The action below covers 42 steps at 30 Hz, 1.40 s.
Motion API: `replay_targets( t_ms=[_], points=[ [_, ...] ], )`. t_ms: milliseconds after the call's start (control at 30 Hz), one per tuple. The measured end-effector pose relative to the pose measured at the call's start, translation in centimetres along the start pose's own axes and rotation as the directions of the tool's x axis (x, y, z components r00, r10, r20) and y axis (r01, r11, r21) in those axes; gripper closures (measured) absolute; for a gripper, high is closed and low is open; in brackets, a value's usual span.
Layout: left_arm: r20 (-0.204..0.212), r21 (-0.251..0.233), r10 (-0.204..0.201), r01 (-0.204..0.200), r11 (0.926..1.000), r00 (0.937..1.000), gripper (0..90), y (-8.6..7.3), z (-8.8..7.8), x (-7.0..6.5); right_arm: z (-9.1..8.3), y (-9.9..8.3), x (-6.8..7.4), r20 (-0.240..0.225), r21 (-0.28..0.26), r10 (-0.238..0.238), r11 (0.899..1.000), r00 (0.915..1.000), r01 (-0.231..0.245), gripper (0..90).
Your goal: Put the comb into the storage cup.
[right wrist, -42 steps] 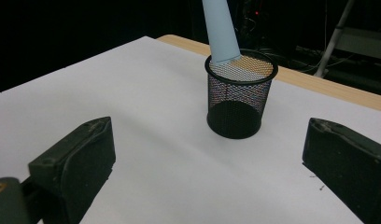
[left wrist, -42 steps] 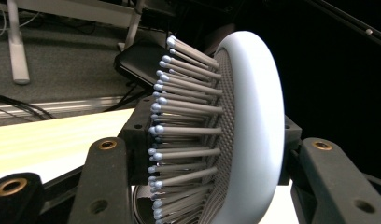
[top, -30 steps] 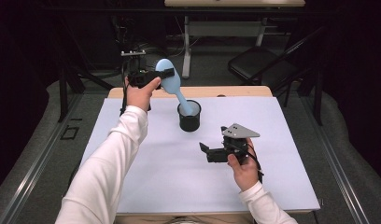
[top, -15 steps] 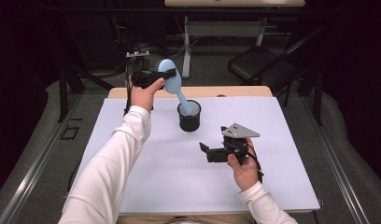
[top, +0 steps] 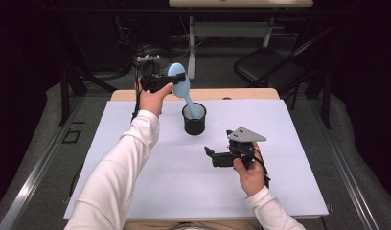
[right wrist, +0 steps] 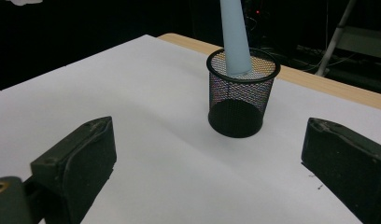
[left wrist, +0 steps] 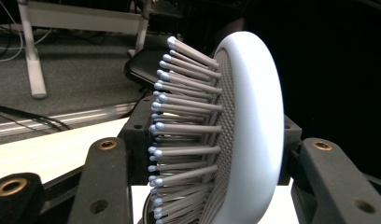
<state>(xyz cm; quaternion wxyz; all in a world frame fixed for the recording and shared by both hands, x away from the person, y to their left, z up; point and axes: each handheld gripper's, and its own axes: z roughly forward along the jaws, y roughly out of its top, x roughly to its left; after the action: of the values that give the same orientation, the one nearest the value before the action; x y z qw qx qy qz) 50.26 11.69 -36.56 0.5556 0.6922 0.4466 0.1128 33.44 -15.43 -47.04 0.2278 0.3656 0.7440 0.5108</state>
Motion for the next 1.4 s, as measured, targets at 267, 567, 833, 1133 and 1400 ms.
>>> replay_targets(
  t_ms=[267, 567, 833, 1133, 1400],
  points=[
    [-0.004, 0.007, 0.028, -0.028, 0.9996, 0.9996, 48.7, -0.3, 0.6, -0.1, 0.0, 0.0, 0.0, 0.001, -0.003, 0.004, 1.000, 1.0000, -0.004, 3.0],
    [-0.018, 0.009, 0.037, -0.037, 0.9993, 0.9991, 48.7, -0.6, 0.9, 0.3, 0.0, 0.0, 0.0, 0.001, 0.001, 0.001, 1.000, 1.0000, -0.001, 3.4],
    [-0.018, 0.012, 0.033, -0.033, 0.9994, 0.9993, 48.7, -1.0, 1.2, 0.6, 0.0, -0.1, 0.0, 0.003, 0.004, 0.002, 1.000, 1.0000, -0.002, 3.8],
    [-0.026, 0.010, 0.033, -0.032, 0.9994, 0.9991, 48.6, -1.5, 1.6, 0.7, 0.1, -0.1, 0.1, 0.003, 0.003, -0.001, 1.000, 1.0000, 0.001, 3.9],
    [-0.038, 0.031, 0.048, -0.047, 0.9984, 0.9982, 48.6, -2.3, 2.3, 0.9, 0.0, -0.1, 0.1, 0.005, 0.003, -0.002, 1.000, 1.0000, 0.002, 4.1]
  ],
)
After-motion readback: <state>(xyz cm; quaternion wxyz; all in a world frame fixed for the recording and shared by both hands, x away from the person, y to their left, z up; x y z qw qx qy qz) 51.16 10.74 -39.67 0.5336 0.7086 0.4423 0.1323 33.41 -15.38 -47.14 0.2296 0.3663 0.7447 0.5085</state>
